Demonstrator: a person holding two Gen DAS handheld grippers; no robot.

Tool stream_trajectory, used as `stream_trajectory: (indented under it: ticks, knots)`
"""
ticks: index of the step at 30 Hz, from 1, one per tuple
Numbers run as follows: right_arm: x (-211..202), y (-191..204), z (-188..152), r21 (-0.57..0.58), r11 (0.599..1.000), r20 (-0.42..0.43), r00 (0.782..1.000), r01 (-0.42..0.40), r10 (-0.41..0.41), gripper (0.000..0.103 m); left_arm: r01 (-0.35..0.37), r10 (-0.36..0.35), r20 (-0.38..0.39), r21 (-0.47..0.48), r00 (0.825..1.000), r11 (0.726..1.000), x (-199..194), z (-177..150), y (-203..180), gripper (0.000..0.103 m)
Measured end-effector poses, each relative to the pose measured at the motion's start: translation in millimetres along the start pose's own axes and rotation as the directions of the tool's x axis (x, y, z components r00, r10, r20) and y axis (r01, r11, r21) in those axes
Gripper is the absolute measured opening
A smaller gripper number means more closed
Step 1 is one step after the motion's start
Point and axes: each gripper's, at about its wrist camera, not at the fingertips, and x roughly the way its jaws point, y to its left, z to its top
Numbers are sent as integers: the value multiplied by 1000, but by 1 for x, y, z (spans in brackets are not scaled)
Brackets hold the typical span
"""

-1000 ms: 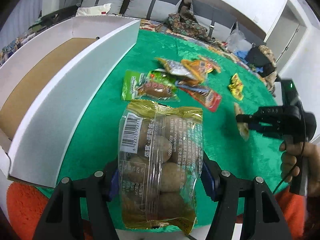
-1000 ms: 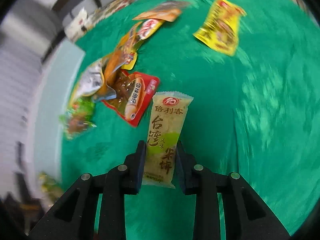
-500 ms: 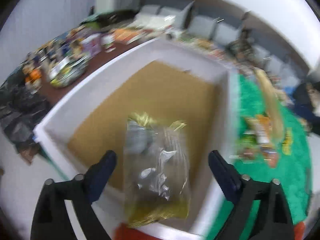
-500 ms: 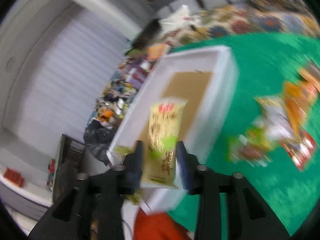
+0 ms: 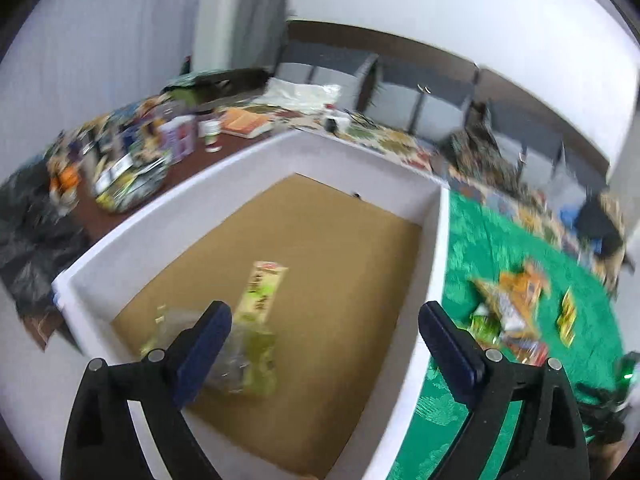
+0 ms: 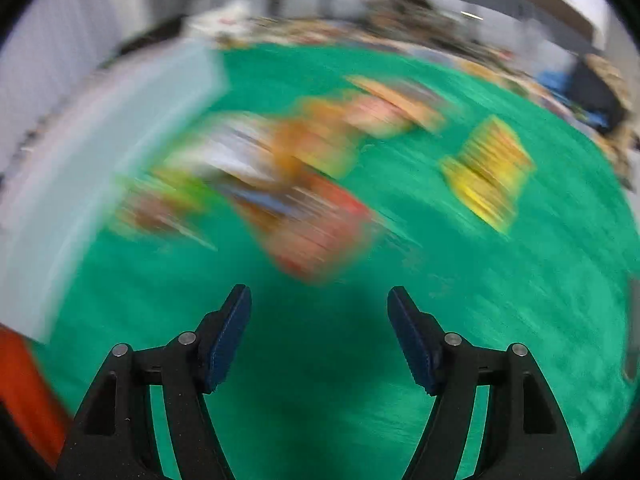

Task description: Organize snacks

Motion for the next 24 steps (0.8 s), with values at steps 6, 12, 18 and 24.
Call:
stream_trajectory:
  ticks: [6, 12, 18, 24]
  knots:
    - [-14, -113, -44, 136, 979, 51, 986, 152, -160, 74, -75, 80, -96, 59, 992, 995, 31, -10, -37, 94]
    - [-11, -152, -50, 187, 973, 96, 983, 138, -158, 75, -62, 62, -118, 1, 991, 998, 29, -14, -48, 94]
    - [-12, -156, -53, 218, 967, 90, 984, 130, -152, 82, -112, 114, -43, 39, 993, 993, 14, -17, -62, 94]
    - [-10, -157, -54, 220, 966, 87, 983, 137, -159, 84, -87, 59, 262, 97, 963, 991, -60, -27, -121, 101]
